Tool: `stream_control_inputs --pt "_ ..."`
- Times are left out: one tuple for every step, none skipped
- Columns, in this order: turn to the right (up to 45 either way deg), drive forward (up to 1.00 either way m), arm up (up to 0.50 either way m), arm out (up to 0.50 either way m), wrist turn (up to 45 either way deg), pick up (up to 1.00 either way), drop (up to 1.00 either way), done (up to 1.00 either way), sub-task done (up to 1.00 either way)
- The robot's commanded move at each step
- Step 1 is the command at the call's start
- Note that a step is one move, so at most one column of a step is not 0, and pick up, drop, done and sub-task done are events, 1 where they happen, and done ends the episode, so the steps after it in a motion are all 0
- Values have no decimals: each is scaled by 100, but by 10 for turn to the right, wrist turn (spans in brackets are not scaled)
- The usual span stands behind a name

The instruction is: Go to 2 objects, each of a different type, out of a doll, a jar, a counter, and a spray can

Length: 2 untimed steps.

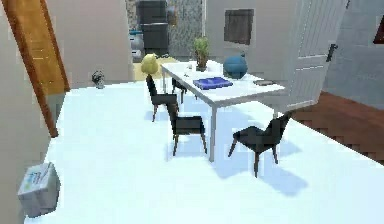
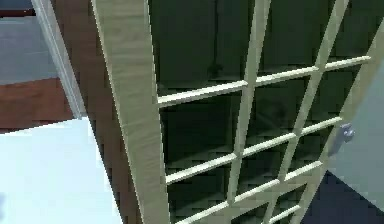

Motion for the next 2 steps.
stream_control_inputs --pt "-300 0 0 0 0 0 0 0 0" --pt "0 30 0 0 0 0 0 0 0"
